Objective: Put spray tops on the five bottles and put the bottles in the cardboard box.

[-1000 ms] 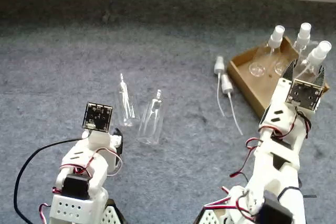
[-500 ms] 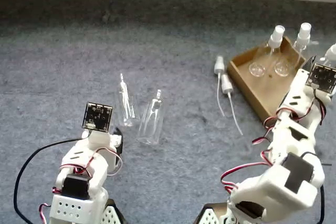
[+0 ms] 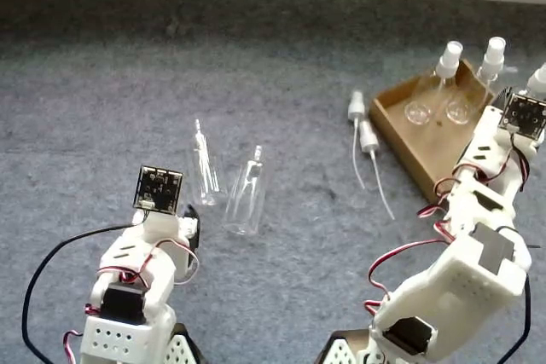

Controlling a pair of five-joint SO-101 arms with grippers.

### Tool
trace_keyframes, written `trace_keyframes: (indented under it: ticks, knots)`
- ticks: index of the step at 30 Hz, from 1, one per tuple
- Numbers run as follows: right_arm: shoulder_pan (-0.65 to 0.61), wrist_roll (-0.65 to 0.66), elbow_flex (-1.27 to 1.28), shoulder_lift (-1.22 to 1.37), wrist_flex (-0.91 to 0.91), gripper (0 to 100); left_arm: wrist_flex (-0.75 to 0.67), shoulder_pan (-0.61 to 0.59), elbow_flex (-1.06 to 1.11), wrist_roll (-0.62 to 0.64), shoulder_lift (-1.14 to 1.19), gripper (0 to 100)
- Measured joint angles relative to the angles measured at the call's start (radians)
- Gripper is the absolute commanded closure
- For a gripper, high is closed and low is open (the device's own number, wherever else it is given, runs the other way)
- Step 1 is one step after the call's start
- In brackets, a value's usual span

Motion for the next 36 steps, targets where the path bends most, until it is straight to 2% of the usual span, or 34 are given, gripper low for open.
trace_keyframes:
  ticks: [5, 14, 36]
  knots:
    - [0.0, 0.0, -0.049, 0.072, -0.009, 96.8, 0.0, 0.0, 0.0, 0.0, 0.0, 96]
    - [-0.002, 0.0, -0.052, 0.186, -0.307, 96.8, 0.0, 0.0, 0.0, 0.0, 0.0, 96]
    - [-0.002, 0.0, -0.069, 0.273, -0.338, 96.3, -0.003, 0.0, 0.0, 0.0, 0.0, 96]
